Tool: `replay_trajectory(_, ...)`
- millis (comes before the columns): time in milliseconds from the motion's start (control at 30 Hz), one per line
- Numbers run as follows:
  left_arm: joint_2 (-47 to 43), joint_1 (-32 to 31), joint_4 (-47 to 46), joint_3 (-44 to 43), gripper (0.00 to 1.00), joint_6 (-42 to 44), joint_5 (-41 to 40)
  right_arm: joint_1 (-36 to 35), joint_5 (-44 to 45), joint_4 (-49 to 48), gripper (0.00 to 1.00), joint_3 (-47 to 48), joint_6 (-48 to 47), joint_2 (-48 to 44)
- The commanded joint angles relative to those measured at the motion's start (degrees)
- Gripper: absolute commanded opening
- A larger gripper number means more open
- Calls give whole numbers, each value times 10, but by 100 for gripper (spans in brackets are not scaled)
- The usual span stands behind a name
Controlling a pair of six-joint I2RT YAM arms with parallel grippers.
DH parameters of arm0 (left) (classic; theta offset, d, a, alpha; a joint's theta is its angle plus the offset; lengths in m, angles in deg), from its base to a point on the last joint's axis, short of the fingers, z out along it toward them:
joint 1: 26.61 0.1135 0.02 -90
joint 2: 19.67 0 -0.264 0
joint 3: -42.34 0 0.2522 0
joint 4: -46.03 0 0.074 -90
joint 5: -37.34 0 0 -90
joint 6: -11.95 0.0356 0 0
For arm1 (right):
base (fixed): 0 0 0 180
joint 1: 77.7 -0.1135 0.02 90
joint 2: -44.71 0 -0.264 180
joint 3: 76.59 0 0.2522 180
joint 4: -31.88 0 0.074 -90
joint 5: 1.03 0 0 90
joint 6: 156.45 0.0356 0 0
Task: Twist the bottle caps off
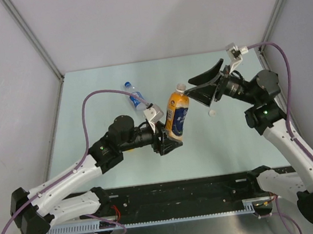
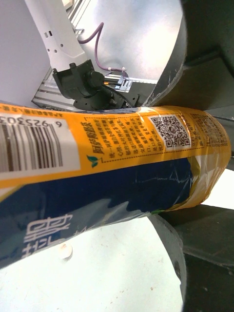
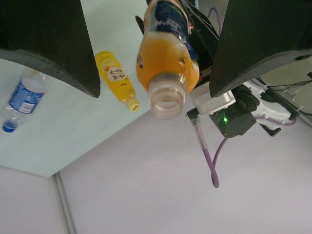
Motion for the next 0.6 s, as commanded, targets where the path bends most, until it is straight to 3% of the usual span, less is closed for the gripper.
replay_trajectory(0,4,1,-12,-34,0,-6,26,-40,12,-19,96,50,8,21)
replay_trajectory(133,3,0,-11,-34,0,-5,29,-64,19,-9,91,61,-7,36)
replay_trajectory(233,0,1,-12,-32,0,-5,31,-71,18,-6,80,62,-16,38)
replay_trajectory(567,1,0,-11,-31,0,-8,31,-82,0,28,6,71,-43,47)
